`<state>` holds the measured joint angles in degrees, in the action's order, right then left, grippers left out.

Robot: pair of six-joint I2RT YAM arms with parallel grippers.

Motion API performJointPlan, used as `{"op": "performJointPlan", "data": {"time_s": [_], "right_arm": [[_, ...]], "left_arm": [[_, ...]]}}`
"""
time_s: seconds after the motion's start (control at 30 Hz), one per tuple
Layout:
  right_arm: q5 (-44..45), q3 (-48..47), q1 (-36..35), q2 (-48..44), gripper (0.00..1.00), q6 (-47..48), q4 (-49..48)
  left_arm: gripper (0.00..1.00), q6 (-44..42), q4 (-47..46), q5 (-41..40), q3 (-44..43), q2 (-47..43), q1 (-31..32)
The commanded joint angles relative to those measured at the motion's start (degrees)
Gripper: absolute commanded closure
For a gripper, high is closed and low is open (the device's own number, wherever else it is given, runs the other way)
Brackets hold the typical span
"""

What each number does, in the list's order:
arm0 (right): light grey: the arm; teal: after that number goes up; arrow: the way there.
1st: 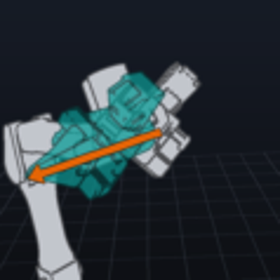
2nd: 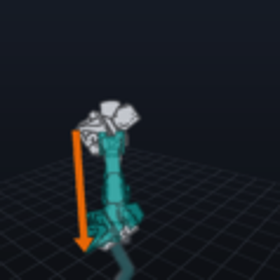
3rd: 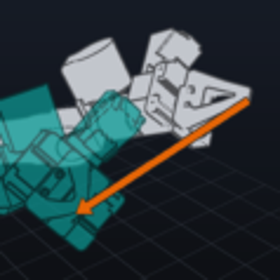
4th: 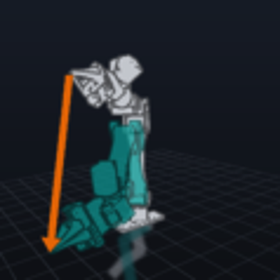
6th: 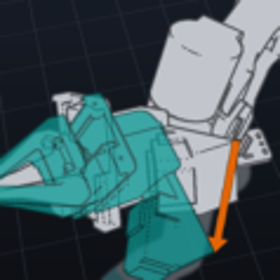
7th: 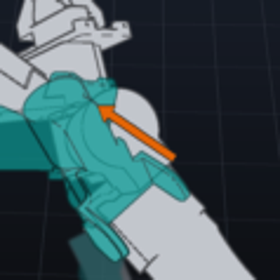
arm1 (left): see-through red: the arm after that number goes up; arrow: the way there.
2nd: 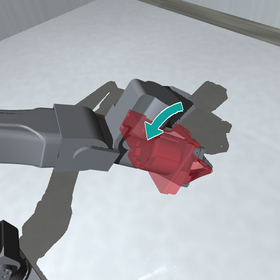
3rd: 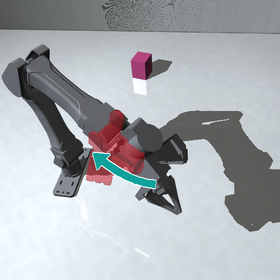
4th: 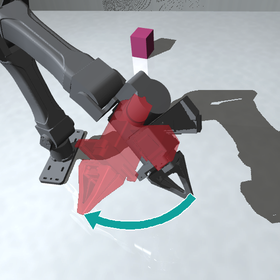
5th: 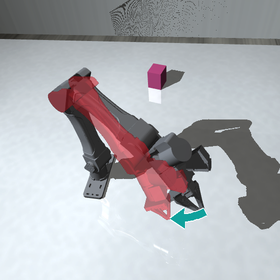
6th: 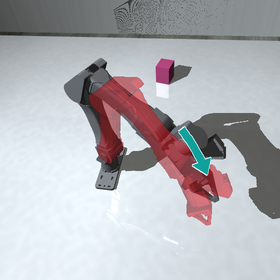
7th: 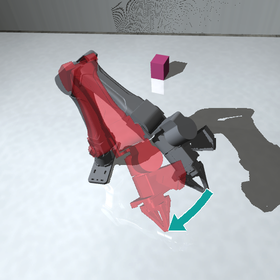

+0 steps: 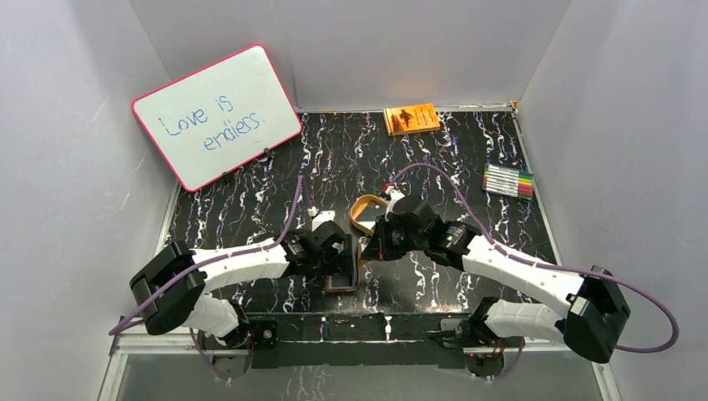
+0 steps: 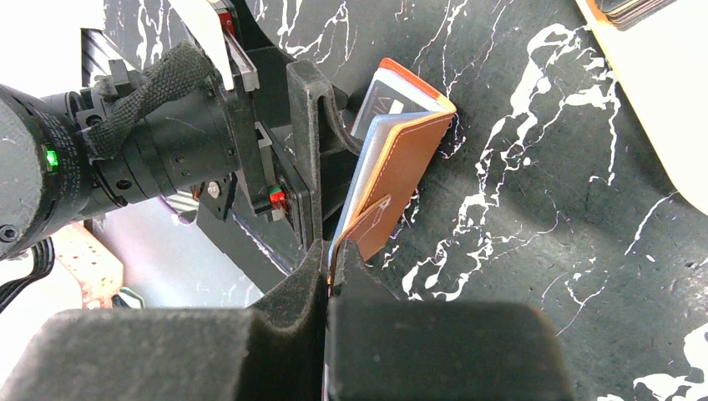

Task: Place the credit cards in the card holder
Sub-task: Close the card holder at the center of the board.

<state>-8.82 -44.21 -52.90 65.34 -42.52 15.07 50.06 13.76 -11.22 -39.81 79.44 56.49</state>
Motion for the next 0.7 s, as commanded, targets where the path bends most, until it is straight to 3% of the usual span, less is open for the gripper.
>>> {"op": "performJointPlan", "data": {"time_s": [0.0,0.27,0.67], "right_arm": [[0.0,-0.3,-0.2,-3.2,1.00,-1.2,-2.4],[1.1,0.1,-0.2,-4.1,1.00,-1.2,-1.0],[3.8,-0.6,-0.2,-3.2,1.00,-0.1,2.1]], "left_arm": [[0.14,-0.5,1.5,-0.9,1.1,-0.1,0.2],[0.21,1.0,2.9,-1.9,2.5,-2.6,0.2],[0.09,2.9,6.6,-2.8,-2.0,-12.2,0.3]]}}
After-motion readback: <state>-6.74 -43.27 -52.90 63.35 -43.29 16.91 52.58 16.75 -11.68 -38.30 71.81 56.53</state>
